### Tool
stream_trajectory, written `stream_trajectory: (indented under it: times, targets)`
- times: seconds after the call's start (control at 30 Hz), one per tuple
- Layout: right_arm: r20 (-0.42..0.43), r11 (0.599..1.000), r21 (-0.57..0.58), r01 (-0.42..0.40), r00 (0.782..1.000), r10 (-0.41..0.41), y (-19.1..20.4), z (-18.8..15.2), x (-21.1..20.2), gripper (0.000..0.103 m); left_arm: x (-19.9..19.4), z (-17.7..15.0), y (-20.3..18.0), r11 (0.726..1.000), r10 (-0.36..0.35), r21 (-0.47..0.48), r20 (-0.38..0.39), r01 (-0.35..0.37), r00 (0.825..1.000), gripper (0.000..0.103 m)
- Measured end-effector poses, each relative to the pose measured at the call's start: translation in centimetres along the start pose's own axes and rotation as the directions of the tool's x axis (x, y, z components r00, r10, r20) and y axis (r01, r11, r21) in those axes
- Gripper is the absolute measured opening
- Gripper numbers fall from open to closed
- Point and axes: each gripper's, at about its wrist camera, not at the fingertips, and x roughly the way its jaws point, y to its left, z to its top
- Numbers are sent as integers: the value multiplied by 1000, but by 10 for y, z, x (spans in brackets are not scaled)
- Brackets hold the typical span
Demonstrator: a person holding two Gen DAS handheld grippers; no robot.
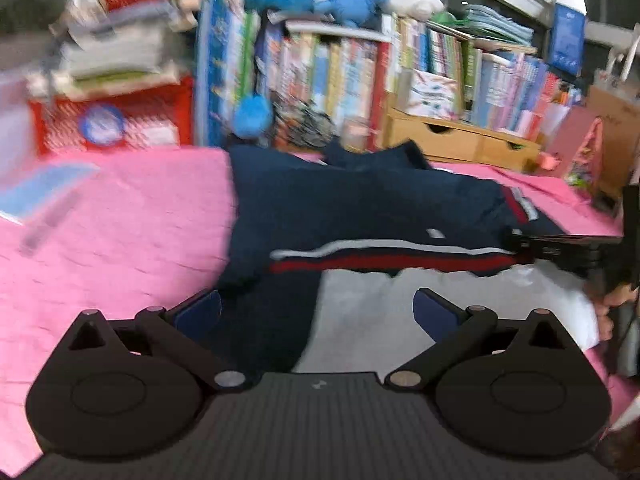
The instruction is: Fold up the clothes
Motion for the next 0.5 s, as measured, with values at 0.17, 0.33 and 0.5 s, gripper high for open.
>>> stream_trajectory:
  times: [0.17, 0.33, 0.5]
  targets:
    - [56, 996, -89, -20, 998, 25, -5, -1, -36, 55, 29, 6, 17, 990, -88, -115, -73, 80, 993, 103]
    - [99, 981, -190, -41, 993, 61, -22, 5, -70, 79, 30, 21, 30, 988, -103, -119, -50, 97, 993, 103]
    - [11, 955, -288, -67, 997, 73, -31, 3, -63, 80, 50, 28, 39, 984, -159, -101, -94, 149, 983, 103]
